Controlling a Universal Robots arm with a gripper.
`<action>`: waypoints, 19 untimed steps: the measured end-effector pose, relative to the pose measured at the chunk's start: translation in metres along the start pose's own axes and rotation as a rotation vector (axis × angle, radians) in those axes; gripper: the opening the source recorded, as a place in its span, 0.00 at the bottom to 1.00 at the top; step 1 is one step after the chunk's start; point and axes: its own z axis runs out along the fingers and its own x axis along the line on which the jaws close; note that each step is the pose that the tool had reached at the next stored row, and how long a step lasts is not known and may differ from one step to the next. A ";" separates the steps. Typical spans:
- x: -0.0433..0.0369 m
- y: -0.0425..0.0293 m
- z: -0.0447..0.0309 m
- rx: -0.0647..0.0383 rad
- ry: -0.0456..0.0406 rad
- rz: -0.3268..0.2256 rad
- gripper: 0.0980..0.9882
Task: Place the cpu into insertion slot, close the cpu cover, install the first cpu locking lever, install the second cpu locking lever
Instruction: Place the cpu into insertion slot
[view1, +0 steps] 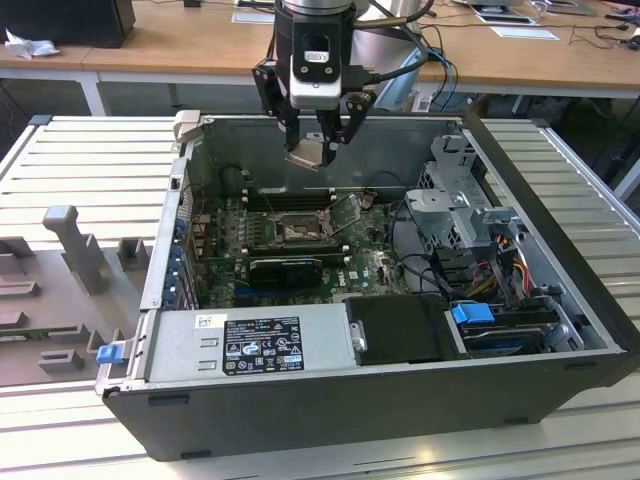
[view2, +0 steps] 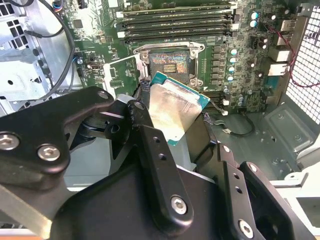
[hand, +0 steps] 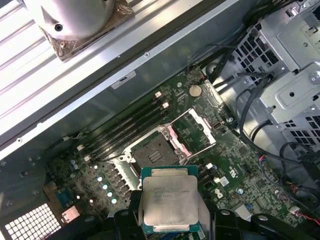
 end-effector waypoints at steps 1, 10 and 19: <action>0.0000 0.0000 0.0000 0.000 -0.0002 0.003 0.48; 0.0003 -0.0002 0.0001 -0.001 -0.0038 0.043 0.48; 0.0018 -0.0013 0.0006 -0.003 -0.0159 0.178 0.48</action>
